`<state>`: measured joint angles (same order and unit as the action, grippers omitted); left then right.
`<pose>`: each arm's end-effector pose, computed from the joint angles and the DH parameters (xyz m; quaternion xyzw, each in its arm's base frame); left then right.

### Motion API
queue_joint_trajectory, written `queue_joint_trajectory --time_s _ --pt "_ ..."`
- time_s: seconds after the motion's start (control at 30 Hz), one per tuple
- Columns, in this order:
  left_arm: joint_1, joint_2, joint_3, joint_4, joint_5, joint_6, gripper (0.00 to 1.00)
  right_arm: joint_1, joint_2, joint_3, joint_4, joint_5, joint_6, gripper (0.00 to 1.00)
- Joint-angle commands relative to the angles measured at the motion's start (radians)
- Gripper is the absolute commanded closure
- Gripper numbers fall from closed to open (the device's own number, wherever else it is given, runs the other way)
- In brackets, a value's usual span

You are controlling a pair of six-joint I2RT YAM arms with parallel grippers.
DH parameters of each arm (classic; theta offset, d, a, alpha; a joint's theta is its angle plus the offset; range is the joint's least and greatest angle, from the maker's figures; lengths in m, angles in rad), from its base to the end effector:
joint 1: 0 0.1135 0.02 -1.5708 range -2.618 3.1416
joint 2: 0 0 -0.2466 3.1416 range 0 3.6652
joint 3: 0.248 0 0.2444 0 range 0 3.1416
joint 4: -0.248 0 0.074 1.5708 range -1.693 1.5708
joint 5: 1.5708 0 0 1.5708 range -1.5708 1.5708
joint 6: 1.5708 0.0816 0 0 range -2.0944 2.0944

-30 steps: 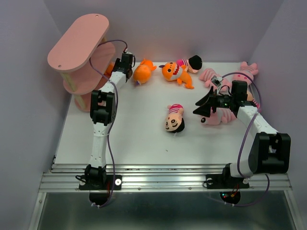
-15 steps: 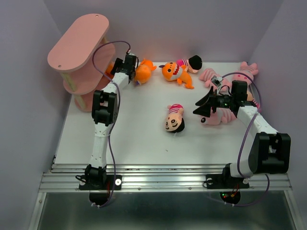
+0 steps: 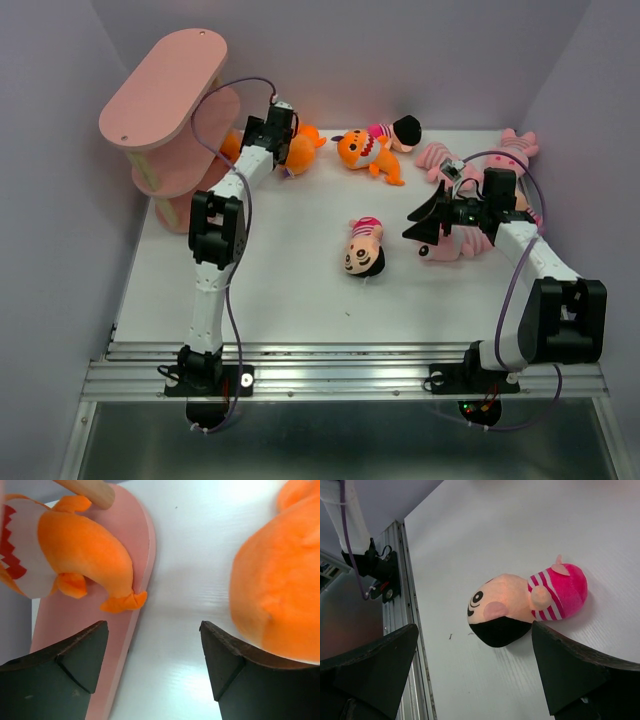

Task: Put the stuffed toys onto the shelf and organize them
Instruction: Place the stuffed toy onto shelf, then grab a stuffed toy with the left arm

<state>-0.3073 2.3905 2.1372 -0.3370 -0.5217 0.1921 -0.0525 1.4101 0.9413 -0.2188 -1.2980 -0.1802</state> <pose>0.5507 -0.1321 0.1999 0.0930 0.8559 0.2010 0.4673 0.2969 0.0631 0.2425 -0.3037 0.7023 0.5032 0.4016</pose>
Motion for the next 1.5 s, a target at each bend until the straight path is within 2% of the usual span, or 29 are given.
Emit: queue_joint_trajectory --time_s 0.0,0.17,0.27,0.4,0.57,0.73,1.0,1.17,1.27,1.37,1.47 --pt "-0.001 -0.22 -0.033 -0.022 0.112 -0.135 0.14 -0.006 -0.043 0.045 0.002 -0.021 -0.018 0.0" --pt "-0.003 -0.333 -0.062 -0.046 0.247 -0.226 0.14 -0.006 -0.045 0.053 -0.02 -0.007 -0.033 0.0" --pt "-0.003 -0.407 -0.065 -0.079 0.392 -0.281 0.13 -0.006 -0.043 0.062 -0.042 0.006 -0.054 0.0" --pt "-0.003 -0.468 -0.097 -0.105 0.488 -0.318 0.13 -0.006 -0.042 0.068 -0.063 0.016 -0.071 0.0" --pt "-0.003 -0.508 -0.193 -0.062 0.581 -0.341 0.13 -0.006 -0.033 0.082 -0.102 0.019 -0.097 0.0" --pt "-0.003 -0.45 -0.191 -0.037 0.585 -0.329 0.13 -0.006 -0.03 0.088 -0.134 0.045 -0.136 0.0" --pt "-0.012 -0.21 0.064 -0.096 0.548 -0.284 0.12 -0.006 -0.01 0.099 -0.169 0.084 -0.182 0.0" --pt "-0.013 -0.103 0.141 -0.097 0.532 -0.302 0.12 -0.006 -0.003 0.097 -0.174 0.1 -0.191 0.0" --pt "-0.012 -0.062 0.141 -0.073 0.467 -0.31 0.13 -0.006 0.003 0.097 -0.175 0.103 -0.199 0.0" --pt "-0.013 -0.039 0.118 -0.04 0.433 -0.322 0.19 -0.006 0.006 0.097 -0.18 0.108 -0.203 0.0" --pt "-0.013 -0.036 0.06 -0.019 0.437 -0.332 0.31 -0.006 0.01 0.097 -0.182 0.111 -0.211 0.0"
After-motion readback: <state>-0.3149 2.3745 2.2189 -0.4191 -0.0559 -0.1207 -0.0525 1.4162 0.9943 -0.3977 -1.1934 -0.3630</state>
